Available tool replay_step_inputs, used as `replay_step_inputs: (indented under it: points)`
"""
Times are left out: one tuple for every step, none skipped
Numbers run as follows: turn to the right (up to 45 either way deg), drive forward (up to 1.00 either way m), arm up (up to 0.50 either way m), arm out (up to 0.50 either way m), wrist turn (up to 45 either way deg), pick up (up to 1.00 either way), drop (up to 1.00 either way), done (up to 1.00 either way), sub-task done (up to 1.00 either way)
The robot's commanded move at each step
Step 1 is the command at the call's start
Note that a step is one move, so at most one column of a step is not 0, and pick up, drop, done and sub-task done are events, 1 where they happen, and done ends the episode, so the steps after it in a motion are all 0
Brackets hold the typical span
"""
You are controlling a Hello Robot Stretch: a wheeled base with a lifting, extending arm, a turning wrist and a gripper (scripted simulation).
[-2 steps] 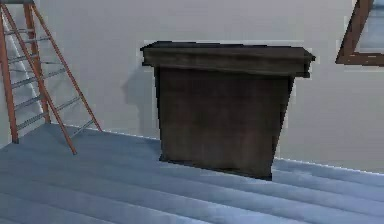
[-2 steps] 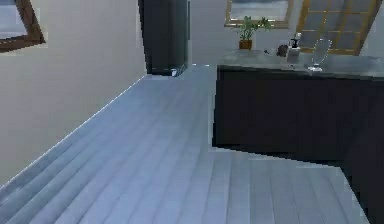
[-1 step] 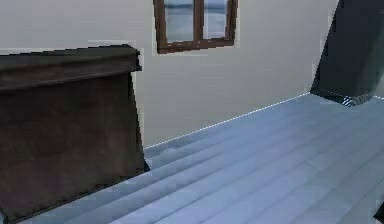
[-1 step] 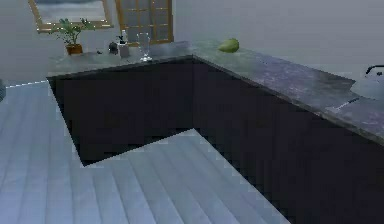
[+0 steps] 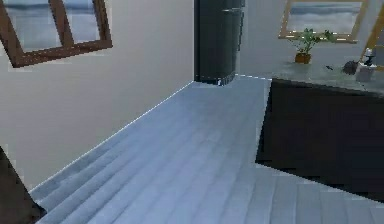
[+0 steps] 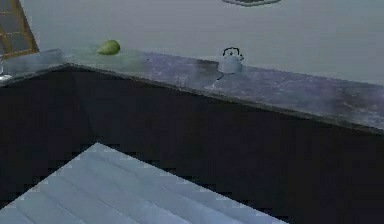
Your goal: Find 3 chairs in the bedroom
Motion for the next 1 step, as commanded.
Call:
replay_step_inputs:
  points:
    - [3.0,0.0,0.0,0.0,0.0,0.0,0.0,0.0,0.0]
